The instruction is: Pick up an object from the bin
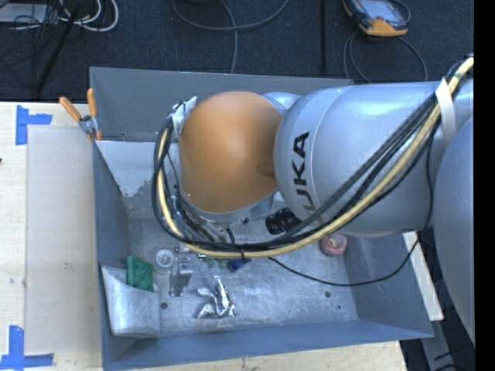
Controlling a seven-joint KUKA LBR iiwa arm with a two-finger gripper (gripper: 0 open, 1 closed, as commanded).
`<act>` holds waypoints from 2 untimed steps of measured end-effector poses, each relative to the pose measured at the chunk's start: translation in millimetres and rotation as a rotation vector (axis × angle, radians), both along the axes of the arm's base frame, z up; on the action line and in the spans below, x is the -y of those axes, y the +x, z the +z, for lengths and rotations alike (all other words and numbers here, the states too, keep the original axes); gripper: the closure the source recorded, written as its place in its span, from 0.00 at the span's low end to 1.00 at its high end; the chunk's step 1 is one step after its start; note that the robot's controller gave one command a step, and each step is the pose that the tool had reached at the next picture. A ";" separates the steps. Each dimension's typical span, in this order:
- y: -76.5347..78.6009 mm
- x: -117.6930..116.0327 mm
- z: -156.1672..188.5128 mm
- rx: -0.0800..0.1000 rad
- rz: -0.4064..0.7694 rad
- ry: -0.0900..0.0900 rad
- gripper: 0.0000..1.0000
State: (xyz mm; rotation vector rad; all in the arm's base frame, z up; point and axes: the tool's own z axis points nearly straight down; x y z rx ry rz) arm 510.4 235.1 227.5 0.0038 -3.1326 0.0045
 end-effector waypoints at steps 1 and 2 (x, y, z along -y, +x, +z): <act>22.5 -7.6 -156.3 0.018 0.042 0.003 0.00; -14.5 80.0 -127.2 0.004 -0.009 -0.002 0.00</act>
Offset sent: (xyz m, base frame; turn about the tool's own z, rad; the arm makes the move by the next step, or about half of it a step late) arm 0.0184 0.0094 -0.1575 -0.0442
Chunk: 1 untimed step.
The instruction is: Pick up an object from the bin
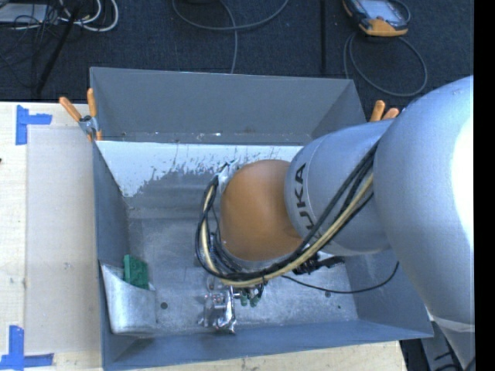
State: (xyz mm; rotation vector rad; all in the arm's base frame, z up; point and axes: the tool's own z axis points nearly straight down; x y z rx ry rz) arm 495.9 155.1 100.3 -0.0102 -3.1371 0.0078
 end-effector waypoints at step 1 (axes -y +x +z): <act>-4.8 40.0 -1.4 0.000 -0.029 0.002 0.00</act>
Offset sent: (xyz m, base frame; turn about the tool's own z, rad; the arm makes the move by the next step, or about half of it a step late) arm -0.0042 -0.0375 -0.0003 0.0251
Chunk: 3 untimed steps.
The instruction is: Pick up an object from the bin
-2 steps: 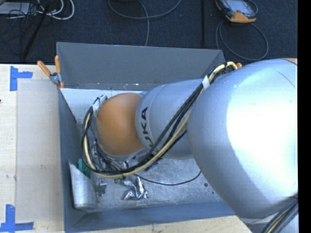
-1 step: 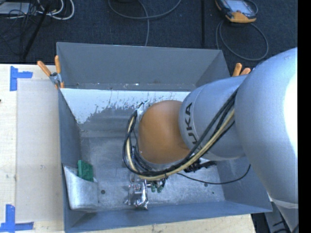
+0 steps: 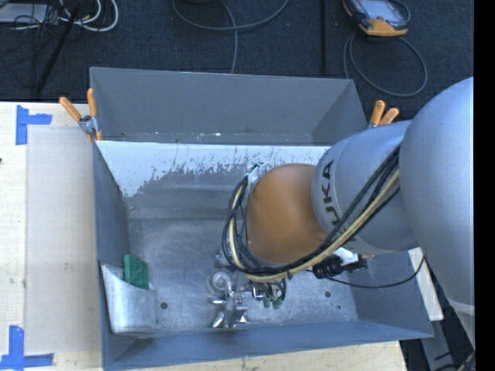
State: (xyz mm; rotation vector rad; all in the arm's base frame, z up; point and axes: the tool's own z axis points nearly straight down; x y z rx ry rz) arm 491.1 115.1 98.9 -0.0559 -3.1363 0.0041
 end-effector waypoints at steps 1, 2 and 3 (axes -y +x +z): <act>1.9 11.4 -26.6 0.015 -0.197 0.007 0.00; 3.5 10.8 -25.8 0.010 -0.199 0.005 0.00; 2.2 10.5 -25.1 0.002 -0.201 0.004 1.00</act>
Offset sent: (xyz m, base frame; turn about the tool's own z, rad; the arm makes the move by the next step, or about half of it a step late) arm -0.0012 -0.0132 -0.0289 0.1991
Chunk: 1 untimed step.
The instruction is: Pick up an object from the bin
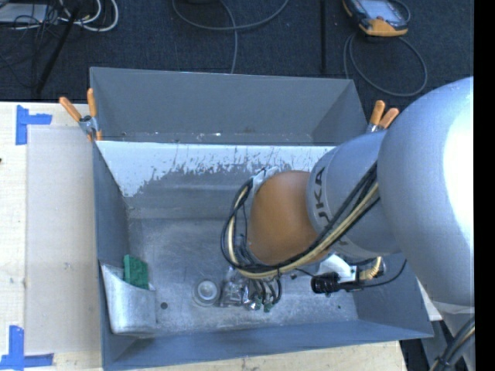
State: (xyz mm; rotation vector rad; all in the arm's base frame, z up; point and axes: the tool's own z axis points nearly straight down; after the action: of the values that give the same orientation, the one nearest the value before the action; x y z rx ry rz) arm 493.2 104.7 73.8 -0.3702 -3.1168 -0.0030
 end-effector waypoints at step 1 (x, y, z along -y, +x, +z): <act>1.7 -0.3 75.2 0.008 0.001 -0.001 1.00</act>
Offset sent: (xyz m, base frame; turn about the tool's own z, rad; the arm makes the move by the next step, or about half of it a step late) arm -0.0001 0.0000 0.0720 0.0000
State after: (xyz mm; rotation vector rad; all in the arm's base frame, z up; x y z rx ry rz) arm 494.9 105.0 149.0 -0.3703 -3.1252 -0.0035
